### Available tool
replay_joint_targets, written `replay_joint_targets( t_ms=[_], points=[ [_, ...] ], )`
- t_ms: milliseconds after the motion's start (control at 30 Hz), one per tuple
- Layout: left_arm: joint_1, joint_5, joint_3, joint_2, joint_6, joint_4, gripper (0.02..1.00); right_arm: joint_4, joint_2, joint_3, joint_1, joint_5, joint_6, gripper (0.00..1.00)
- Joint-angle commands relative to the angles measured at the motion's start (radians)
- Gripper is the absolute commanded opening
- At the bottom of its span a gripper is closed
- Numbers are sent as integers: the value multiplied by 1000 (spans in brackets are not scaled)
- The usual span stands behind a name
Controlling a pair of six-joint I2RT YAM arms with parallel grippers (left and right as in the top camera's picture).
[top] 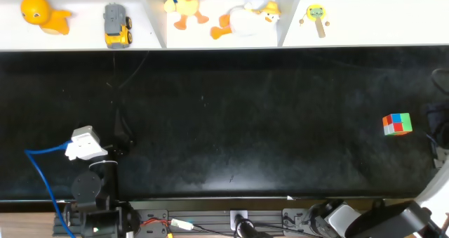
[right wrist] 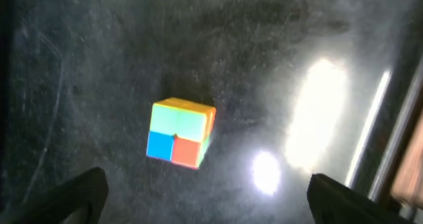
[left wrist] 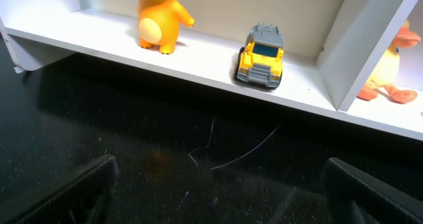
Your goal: Store Toys
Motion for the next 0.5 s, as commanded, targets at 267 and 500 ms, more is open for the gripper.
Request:
replay_joint_targets(
  t_ms=[267, 500],
  points=[
    [8, -9, -1, -9, -18, -2, 998, 132, 22, -78, 111, 90, 134, 996],
    [8, -9, -1, -9, -18, -2, 998, 143, 113, -78, 117, 87, 206, 993]
  ],
)
